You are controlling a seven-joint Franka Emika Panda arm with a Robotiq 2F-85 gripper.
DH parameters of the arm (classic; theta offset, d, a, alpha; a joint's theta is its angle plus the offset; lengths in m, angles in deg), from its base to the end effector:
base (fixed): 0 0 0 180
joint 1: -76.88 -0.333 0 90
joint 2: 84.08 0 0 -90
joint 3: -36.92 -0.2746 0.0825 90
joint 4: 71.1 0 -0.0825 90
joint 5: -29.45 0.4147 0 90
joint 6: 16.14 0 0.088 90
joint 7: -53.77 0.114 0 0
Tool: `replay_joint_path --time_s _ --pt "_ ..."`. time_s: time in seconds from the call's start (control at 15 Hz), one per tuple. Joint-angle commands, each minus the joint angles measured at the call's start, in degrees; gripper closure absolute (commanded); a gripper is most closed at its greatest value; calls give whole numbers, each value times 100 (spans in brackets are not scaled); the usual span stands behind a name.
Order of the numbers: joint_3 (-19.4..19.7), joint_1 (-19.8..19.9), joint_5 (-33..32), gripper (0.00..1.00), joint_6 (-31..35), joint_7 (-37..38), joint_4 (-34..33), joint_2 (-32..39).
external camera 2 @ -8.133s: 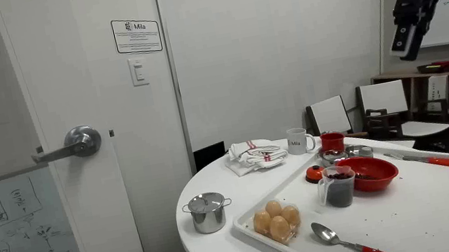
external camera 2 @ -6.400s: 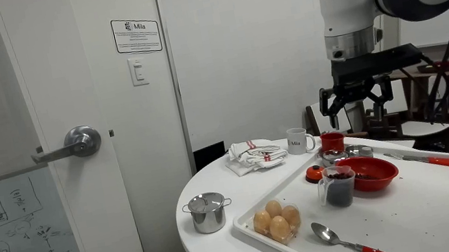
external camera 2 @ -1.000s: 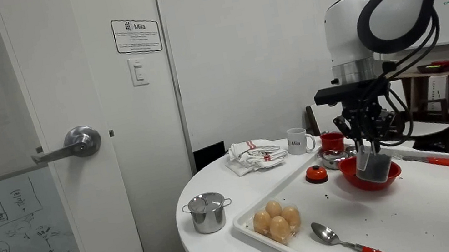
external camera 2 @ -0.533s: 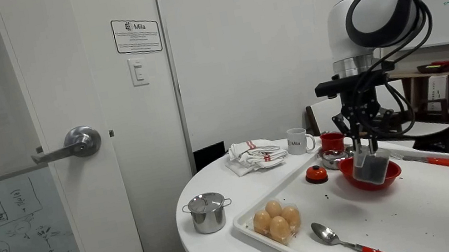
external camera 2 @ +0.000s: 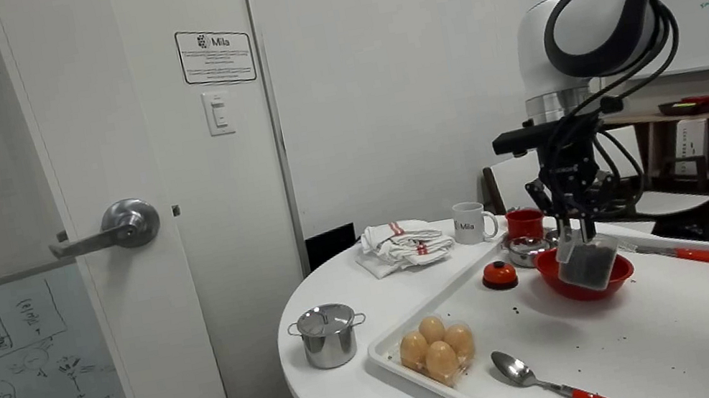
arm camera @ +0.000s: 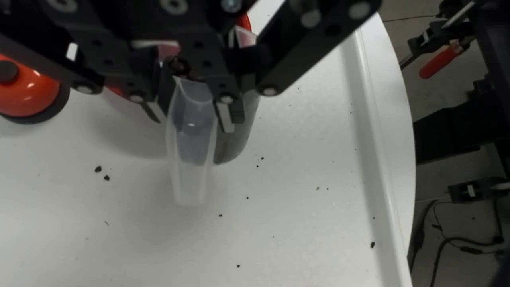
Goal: Pour some contents from the cylinder into the bowl
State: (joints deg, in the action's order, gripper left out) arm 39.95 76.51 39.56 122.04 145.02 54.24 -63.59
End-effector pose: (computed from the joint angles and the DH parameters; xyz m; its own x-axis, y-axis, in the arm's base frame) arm 0.5463 -0.0253 0.1402 -0.2088 -0.9749 -0.0774 -0.9706 0.1968 0.1384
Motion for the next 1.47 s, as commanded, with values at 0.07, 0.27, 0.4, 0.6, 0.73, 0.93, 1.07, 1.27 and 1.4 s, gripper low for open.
replay_joint_path --time_s 0.07,0.27,0.4,0.6,0.73,0.93,1.07,1.27,1.4 --pt "203 100 556 91 103 660 -107 -39" --pt "89 371 1248 91 163 374 -100 -115" --pt "-31 573 1799 91 111 -63 -103 -172" --pt "-198 870 2730 91 86 -1064 -81 -269" --pt "-201 995 3308 91 -6 -1745 -124 -264" --pt "-88 1093 3982 91 -238 -2567 -161 -243" --pt "-3 1141 4314 91 -382 -3054 -124 -277" --pt "127 1200 4789 91 -634 -3783 28 -439" --pt "224 1218 5082 91 -776 -4229 161 -583"
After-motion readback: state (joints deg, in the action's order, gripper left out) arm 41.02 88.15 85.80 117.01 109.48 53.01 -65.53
